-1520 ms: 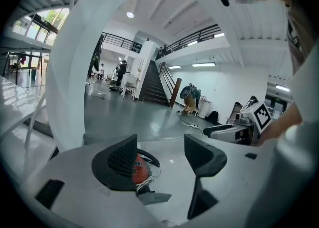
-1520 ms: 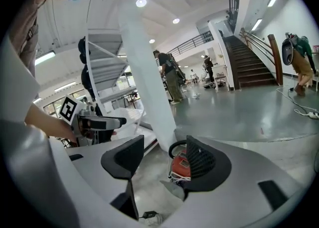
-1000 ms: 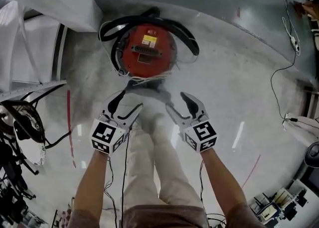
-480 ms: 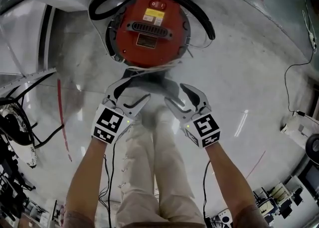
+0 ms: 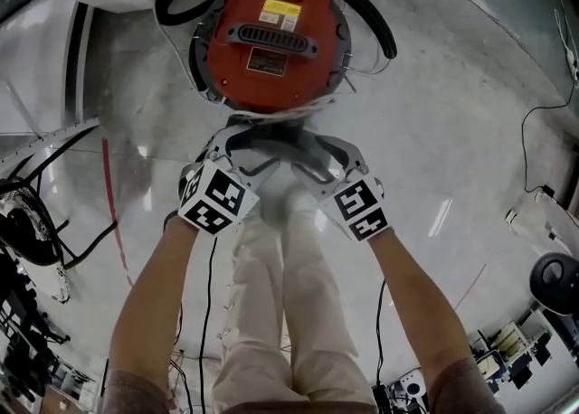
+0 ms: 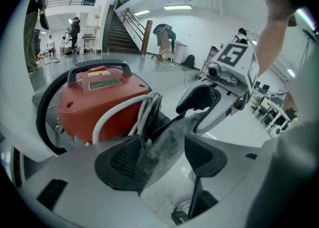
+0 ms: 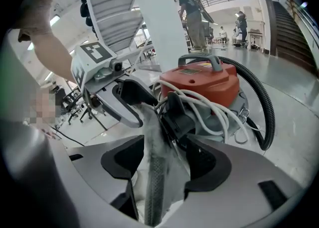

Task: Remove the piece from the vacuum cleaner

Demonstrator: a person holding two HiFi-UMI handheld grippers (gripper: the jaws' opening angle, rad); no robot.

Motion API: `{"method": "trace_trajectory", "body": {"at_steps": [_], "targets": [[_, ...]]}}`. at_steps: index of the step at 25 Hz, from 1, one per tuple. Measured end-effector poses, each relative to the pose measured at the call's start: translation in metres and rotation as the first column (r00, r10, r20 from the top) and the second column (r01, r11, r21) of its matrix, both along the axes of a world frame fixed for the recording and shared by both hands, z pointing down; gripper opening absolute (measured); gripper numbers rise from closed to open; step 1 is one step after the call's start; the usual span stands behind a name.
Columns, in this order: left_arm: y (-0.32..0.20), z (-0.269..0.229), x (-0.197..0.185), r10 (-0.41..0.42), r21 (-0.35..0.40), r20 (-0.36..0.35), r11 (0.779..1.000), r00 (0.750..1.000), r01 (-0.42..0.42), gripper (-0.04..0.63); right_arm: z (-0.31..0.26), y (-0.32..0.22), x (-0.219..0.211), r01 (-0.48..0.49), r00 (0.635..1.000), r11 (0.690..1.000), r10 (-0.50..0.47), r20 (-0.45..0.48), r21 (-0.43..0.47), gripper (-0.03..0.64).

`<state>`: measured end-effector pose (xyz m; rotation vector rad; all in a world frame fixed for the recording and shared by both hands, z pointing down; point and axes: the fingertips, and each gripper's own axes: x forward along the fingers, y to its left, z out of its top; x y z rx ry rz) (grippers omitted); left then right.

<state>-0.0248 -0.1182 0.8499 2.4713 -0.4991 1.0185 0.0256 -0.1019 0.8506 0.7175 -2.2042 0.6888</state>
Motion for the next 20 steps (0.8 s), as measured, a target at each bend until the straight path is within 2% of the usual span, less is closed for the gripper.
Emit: {"method": "trace_trajectory", "body": {"at_steps": [2,8,12,20], "targets": [[-0.003,0.004,0.001,0.027,0.002,0.018,1.0,0.999,-0.027,0.273,0.004,-0.002,-0.001,-0.002,1.0,1.0,0.002,-0.001,-0.008,0.236],[-0.004,0.009,-0.003,0.126,0.019,0.062,0.992,0.99,-0.127,0.208,0.011,-0.004,-0.008,-0.003,1.0,1.0,0.003,-0.005,-0.022,0.235],[-0.004,0.002,0.0,0.147,0.043,0.056,0.988,0.988,-0.149,0.186,0.01,-0.003,-0.007,-0.009,1.0,1.0,0.01,0.004,-0.029,0.22],[0.002,0.014,0.009,0.215,-0.074,0.043,0.975,0.976,-0.212,0.161,0.011,0.0,-0.009,-0.001,1.0,0.999,0.003,0.022,-0.052,0.158]]}}
